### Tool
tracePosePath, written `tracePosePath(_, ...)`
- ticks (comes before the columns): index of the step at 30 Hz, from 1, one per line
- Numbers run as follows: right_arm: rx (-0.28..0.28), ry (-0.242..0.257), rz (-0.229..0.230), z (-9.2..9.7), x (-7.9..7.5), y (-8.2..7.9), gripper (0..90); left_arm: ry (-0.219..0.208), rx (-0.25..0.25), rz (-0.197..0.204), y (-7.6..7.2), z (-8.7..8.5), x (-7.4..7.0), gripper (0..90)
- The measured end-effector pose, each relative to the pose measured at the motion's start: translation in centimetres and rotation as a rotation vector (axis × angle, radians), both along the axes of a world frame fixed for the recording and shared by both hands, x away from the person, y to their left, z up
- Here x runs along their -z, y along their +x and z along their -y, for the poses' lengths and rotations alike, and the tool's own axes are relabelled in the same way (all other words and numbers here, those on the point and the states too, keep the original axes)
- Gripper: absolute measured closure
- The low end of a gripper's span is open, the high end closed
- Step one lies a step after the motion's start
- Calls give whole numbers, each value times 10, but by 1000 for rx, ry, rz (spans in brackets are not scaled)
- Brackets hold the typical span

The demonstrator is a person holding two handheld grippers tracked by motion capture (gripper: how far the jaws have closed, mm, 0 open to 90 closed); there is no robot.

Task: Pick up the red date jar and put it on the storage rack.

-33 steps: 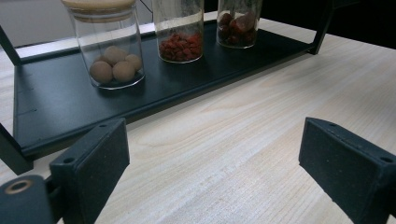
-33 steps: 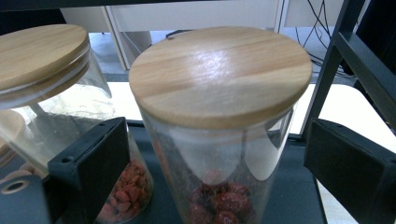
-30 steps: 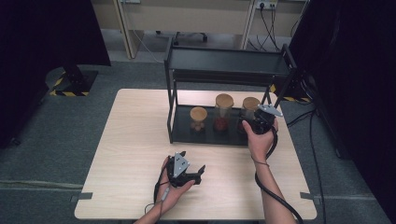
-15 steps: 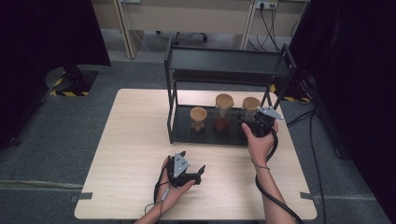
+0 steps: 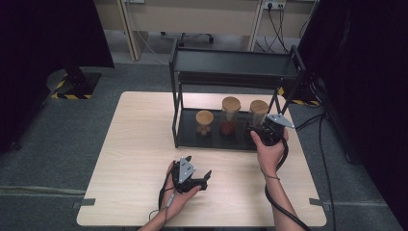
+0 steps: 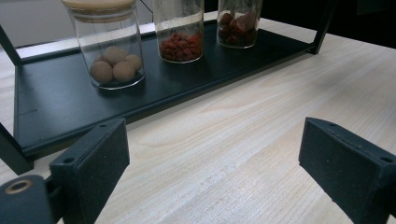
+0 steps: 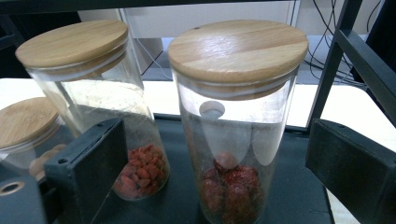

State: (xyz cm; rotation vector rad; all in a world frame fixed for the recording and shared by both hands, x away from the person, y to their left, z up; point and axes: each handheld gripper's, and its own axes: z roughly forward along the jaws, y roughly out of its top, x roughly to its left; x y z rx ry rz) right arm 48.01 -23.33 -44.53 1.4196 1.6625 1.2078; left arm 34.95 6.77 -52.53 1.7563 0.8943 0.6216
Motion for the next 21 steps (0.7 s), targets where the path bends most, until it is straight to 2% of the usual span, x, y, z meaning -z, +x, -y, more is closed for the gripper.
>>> tracePosePath(21, -33, -8, 21, -3, 4, -22, 59, 0, -1, 0, 0, 0, 0, 82)
